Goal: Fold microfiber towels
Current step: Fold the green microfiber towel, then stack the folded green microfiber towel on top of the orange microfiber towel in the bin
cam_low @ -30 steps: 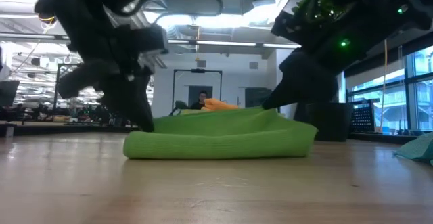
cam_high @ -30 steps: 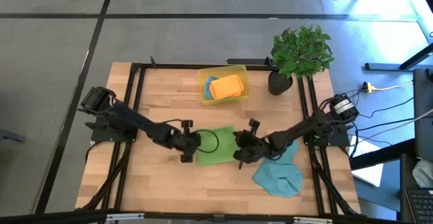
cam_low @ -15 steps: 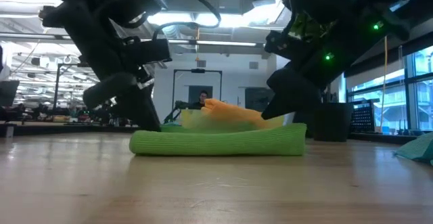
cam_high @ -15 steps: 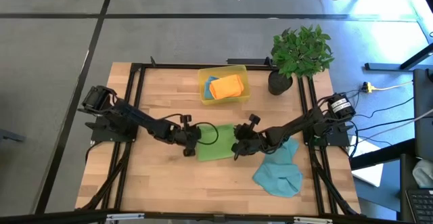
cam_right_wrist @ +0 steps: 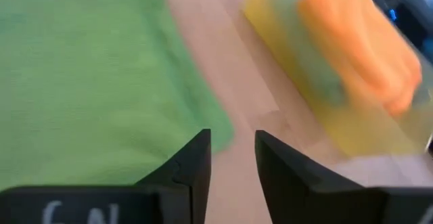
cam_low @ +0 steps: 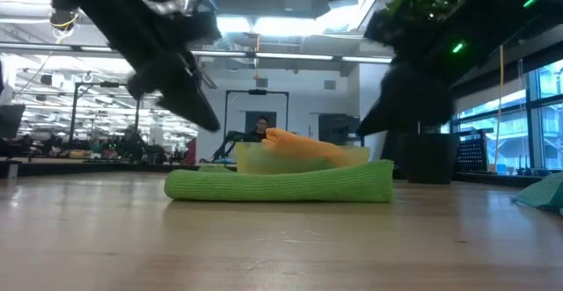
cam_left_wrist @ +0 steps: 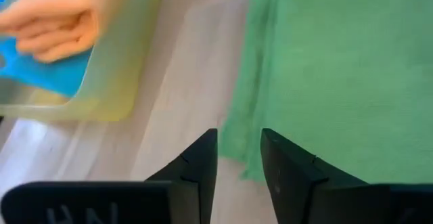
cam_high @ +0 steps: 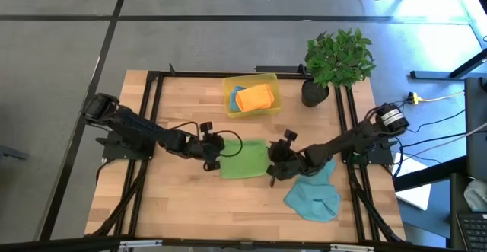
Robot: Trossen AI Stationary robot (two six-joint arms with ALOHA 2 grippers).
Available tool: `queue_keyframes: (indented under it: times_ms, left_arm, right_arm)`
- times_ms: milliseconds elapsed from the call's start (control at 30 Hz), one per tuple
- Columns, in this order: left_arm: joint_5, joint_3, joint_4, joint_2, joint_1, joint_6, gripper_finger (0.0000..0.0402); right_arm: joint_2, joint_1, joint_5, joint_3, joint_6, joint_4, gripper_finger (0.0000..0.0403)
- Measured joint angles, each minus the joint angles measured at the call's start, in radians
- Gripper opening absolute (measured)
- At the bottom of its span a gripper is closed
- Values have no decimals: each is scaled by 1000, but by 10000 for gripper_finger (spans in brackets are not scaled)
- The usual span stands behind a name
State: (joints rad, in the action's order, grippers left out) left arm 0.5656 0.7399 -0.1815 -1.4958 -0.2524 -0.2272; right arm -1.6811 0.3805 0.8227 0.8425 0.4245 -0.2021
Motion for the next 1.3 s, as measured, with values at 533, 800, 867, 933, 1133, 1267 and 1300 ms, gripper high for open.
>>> queue_keyframes:
  times_ms: [533, 800, 867, 933, 1133, 1267, 1300]
  left_arm:
    - [-108, 0, 213, -151, -260, -77, 106]
    - [-105, 0, 189, -190, -267, -111, 103]
    - [-99, 0, 188, -173, -270, -107, 103]
    - [-87, 0, 190, -153, -275, -105, 103]
    - [-95, 0, 189, -130, -281, -80, 106]
    - [-119, 0, 202, -145, -277, -85, 116]
    - [-117, 0, 200, -150, -277, -80, 118]
  right_arm:
    - [-140, 121, -214, 1, 93, 142, 118]
    - [-151, 120, -212, 1, 92, 141, 118]
    - [-122, 121, -196, 0, 82, 138, 118]
    - [-83, 129, -179, 0, 68, 136, 118]
    - [-24, 157, -140, 1, 64, 132, 112]
    - [-37, 166, -186, 1, 58, 140, 112]
    - [-45, 170, -202, 1, 43, 139, 112]
